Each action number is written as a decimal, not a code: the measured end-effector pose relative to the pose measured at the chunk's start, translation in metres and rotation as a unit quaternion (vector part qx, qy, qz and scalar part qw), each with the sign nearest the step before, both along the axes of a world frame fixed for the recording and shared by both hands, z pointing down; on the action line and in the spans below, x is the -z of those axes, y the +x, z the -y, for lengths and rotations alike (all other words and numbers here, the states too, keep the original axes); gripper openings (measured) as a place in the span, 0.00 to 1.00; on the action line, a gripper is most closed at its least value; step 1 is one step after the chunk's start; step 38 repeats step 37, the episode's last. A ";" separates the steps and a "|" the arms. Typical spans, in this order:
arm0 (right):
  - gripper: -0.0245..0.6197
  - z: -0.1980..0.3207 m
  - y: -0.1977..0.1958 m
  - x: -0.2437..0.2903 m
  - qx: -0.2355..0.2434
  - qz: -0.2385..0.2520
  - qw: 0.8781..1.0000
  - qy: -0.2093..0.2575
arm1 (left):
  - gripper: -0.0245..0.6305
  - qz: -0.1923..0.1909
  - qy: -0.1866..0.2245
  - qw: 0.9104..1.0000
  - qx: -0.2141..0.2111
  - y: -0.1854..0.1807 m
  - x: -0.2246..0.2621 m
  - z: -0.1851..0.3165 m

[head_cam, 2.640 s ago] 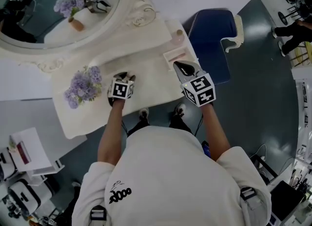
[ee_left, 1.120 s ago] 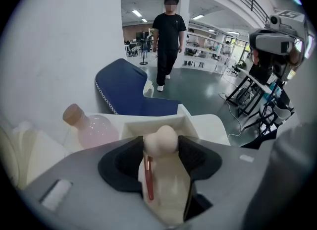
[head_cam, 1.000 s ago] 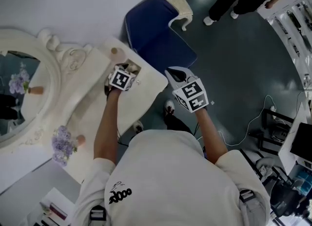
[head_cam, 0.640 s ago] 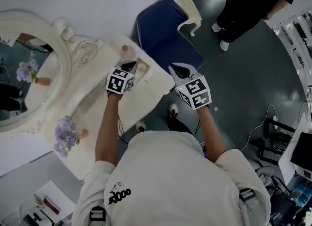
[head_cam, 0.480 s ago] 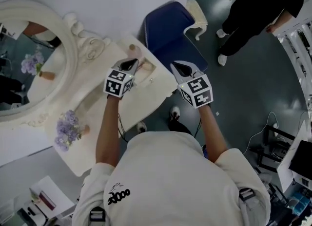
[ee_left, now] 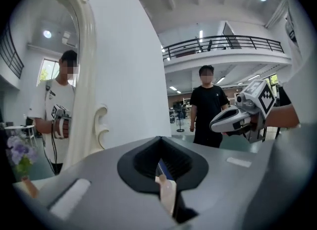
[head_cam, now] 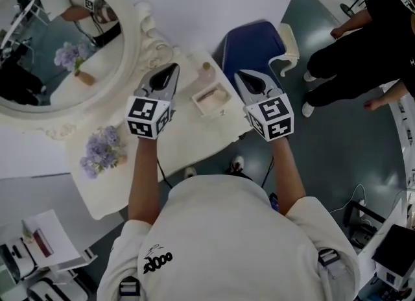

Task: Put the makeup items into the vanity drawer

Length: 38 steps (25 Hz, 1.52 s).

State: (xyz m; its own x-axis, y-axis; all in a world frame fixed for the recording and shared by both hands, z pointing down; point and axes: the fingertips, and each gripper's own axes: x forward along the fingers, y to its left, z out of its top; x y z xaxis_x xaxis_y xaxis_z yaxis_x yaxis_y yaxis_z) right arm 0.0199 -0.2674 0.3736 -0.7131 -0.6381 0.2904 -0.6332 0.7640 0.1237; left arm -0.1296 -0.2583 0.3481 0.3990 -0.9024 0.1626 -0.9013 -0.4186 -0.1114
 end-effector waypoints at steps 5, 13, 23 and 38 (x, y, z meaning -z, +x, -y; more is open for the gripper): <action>0.04 -0.004 -0.027 0.038 0.027 0.023 0.999 0.027 | 0.07 0.010 0.046 0.999 0.027 -0.025 0.047 -0.021; 0.04 -0.019 -0.058 0.088 0.074 0.067 0.993 0.058 | 0.07 0.027 0.085 0.995 0.048 -0.042 0.085 -0.046; 0.04 -0.025 -0.071 0.103 0.089 0.071 0.991 0.073 | 0.07 0.041 0.096 0.993 0.047 -0.045 0.096 -0.053; 0.04 -0.027 -0.068 0.096 0.085 0.053 0.992 0.078 | 0.07 0.039 0.093 0.994 0.040 -0.038 0.095 -0.057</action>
